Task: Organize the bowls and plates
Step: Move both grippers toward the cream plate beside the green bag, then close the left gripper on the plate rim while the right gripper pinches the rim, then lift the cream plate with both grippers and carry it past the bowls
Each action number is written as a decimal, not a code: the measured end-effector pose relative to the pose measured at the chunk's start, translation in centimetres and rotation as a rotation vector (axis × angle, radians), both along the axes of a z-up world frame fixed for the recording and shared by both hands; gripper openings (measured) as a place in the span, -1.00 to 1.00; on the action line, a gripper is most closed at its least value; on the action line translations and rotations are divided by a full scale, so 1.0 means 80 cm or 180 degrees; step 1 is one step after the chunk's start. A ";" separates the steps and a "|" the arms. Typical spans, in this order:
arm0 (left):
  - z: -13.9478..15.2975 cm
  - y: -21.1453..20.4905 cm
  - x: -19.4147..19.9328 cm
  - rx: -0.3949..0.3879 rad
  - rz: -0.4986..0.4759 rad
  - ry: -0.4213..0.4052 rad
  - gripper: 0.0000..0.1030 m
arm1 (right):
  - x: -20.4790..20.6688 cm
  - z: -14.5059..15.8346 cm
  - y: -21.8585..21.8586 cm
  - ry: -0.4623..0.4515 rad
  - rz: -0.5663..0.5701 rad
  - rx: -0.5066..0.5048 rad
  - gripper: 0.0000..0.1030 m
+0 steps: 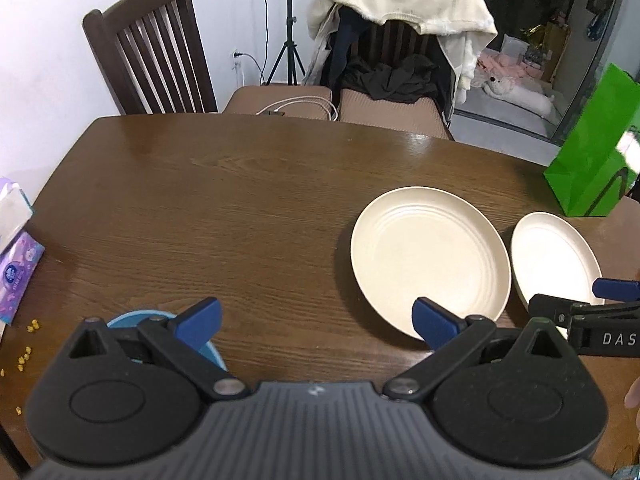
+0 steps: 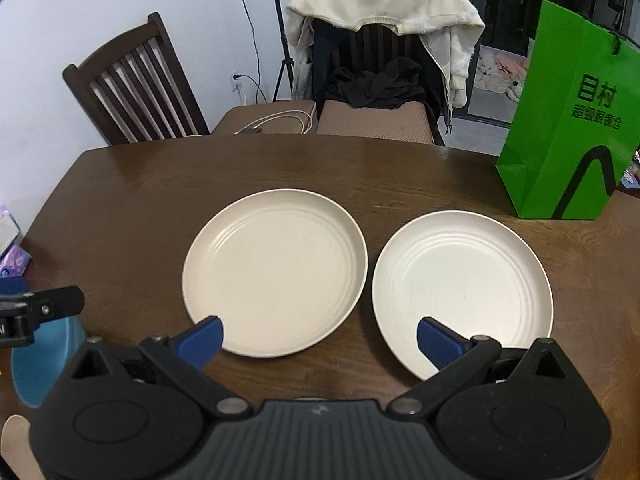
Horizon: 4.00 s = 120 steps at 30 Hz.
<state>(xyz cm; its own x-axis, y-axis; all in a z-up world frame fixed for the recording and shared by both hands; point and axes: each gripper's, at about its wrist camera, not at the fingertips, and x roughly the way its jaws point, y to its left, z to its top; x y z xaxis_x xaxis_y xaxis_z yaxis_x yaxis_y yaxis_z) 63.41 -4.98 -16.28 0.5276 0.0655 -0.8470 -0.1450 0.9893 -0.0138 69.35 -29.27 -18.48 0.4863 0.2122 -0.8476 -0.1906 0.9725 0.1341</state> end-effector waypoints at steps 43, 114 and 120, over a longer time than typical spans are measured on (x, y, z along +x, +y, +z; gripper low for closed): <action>-0.131 0.006 0.141 -0.0440 0.0513 0.0806 0.20 | 0.196 -0.107 0.003 0.0513 0.0512 -0.0032 -0.22; -0.093 -0.014 0.134 -0.0403 0.0146 0.0541 -0.79 | 0.163 -0.077 -0.020 0.0354 0.0322 0.0250 -0.77; -0.069 -0.017 0.117 -0.0382 0.0124 0.0464 -0.79 | 0.151 -0.054 -0.025 0.0270 0.0304 0.0256 -0.77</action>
